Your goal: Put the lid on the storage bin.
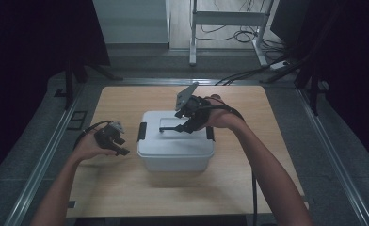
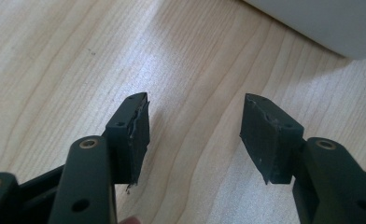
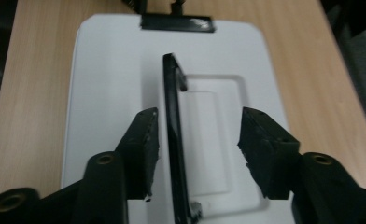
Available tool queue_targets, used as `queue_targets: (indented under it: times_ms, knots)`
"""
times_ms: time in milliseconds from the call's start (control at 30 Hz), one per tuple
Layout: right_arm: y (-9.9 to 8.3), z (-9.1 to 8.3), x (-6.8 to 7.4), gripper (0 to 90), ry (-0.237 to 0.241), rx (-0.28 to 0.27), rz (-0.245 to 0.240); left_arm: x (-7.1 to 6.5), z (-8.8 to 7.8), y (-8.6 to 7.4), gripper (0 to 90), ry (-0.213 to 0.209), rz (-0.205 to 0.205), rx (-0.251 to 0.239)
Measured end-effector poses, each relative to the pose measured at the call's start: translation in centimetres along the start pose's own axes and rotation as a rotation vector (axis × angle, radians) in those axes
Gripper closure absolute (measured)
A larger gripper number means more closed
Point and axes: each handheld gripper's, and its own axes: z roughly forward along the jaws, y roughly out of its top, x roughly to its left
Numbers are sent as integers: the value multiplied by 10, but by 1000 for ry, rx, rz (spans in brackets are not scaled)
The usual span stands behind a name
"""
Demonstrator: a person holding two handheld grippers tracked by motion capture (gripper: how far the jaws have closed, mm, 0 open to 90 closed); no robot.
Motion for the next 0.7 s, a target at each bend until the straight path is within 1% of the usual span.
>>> queue_targets:
  times_ms: [33,67,100,200,267,367,400,433,533,600,633,667,700]
  knots:
    - [-2,-5,-1,446,-9,-18,14,1,-1,0,424,3,6,1]
    - [-6,-16,-2,434,-32,-49,37,1,-2,1,423,5,4,-2]
    - [-6,-16,-2,434,-32,-49,37,1,-3,1,423,4,4,-4]
    - [-16,-31,-2,416,-74,-72,66,0,-3,0,422,5,0,-7]
    - [-25,-38,-3,411,-100,-83,89,0,-4,-2,421,6,-6,-7]
    - [-39,-48,-3,401,-137,-83,125,-1,-5,-4,417,12,-8,-13]
    - [-48,-53,-3,395,-159,-87,145,-1,-6,-4,416,14,-8,-13]
    - [-48,-53,-3,395,-159,-87,145,-1,-8,-5,416,17,-7,-14]
    - [-60,-59,-2,389,-194,-97,182,-3,-10,-6,415,26,-18,-27]
    - [-71,-63,-1,389,-215,-108,213,-5,-11,-8,411,34,-20,-33]
    - [-80,-64,0,389,-230,-117,227,-6,-11,-8,409,35,-22,-32]
    - [-84,-65,0,390,-236,-121,239,-7,-12,-10,408,42,-12,-25]
    - [-84,-65,0,390,-236,-121,239,-7,-12,-10,407,42,-12,-25]
